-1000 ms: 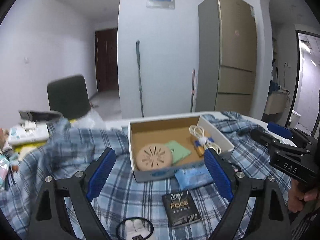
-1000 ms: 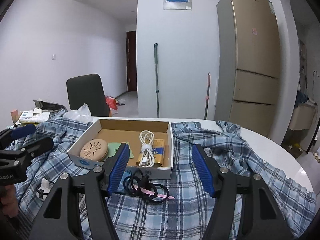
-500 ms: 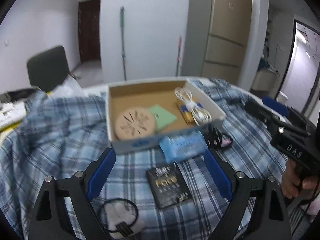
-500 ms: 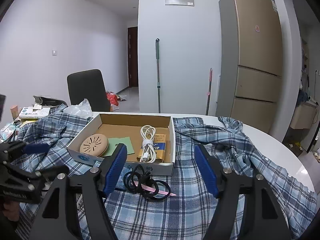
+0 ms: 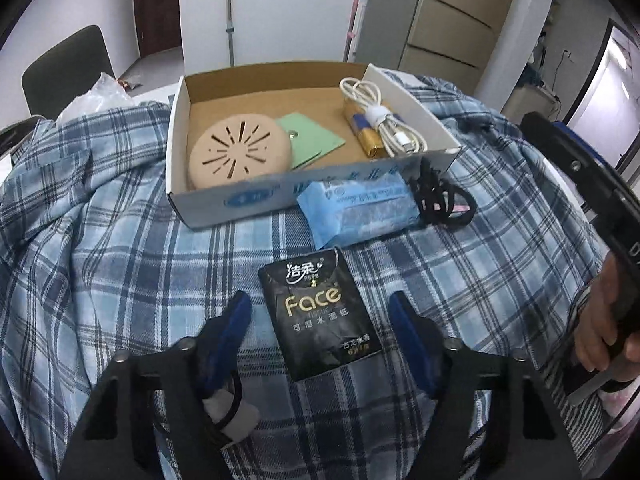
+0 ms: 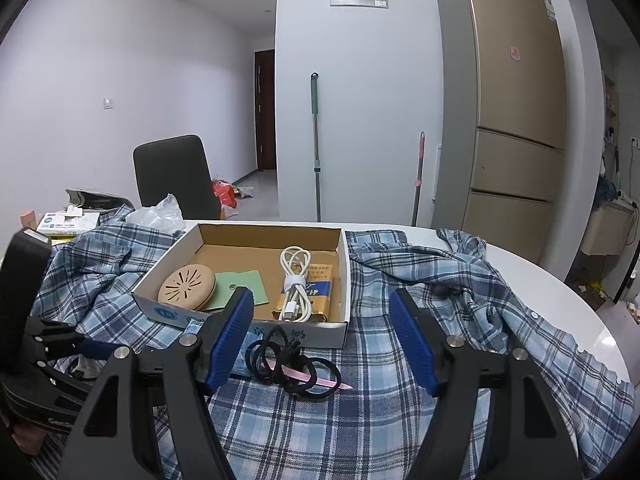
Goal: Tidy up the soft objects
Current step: 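Move the left gripper to the black Face packet and grasp it, then lift the black Face packet off the shirt with the left gripper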
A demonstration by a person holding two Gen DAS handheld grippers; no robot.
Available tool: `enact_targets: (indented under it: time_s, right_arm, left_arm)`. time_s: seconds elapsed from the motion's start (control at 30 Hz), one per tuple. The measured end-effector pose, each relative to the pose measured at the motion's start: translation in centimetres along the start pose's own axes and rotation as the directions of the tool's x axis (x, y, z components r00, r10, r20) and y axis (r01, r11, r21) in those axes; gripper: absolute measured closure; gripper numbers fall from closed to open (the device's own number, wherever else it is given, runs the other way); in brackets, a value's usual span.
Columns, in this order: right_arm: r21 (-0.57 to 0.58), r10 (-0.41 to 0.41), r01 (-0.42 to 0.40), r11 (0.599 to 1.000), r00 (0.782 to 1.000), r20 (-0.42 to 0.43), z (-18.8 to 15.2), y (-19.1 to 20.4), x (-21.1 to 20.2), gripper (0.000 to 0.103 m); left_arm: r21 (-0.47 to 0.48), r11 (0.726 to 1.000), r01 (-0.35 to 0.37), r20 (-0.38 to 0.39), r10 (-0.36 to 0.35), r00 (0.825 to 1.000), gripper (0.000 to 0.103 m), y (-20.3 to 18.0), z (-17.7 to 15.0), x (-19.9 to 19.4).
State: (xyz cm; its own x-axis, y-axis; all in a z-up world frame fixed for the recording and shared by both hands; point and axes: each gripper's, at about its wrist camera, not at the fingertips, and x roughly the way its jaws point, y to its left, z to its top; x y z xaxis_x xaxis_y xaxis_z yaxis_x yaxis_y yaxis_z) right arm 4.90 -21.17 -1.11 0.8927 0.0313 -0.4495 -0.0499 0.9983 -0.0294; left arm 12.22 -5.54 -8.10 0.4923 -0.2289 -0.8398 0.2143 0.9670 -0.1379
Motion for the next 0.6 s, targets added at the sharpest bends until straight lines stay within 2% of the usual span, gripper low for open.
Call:
enact_targets:
  time_s: [0.03,0.17,0.23,0.43,0.6]
  right_arm:
    - [0.0,0.0,0.0,1.0,1.0,-0.001,0.01,0.0,0.01,0.034]
    - [0.004,-0.004,0.004,1.0,1.0,-0.009,-0.05,-0.09,0.19,0.034]
    - [0.012,-0.006,0.006,1.0,1.0,-0.009,-0.08,-0.25,0.19,0.034]
    - [0.019,-0.009,0.01,1.0,1.0,-0.019,-0.11,-0.45,0.35,0.034]
    - [0.031,-0.011,0.011,0.999,1.0,-0.023,-0.13,-0.67,0.39,0.034]
  left_arm:
    - [-0.004,1.0,0.002,-0.012,-0.002,1.0,0.046,0.15,0.01,0.23]
    - [-0.005,1.0,0.001,-0.013,-0.001,1.0,0.05,0.34,0.01,0.25]
    - [-0.012,1.0,-0.021,0.003,0.021,1.0,0.051,0.59,0.06,0.01]
    - [0.012,0.999,-0.048,-0.016,0.048,0.999,0.048,0.38,0.05,0.43]
    - [-0.004,1.0,-0.03,-0.015,0.03,0.999,0.052,0.78,0.05,0.52]
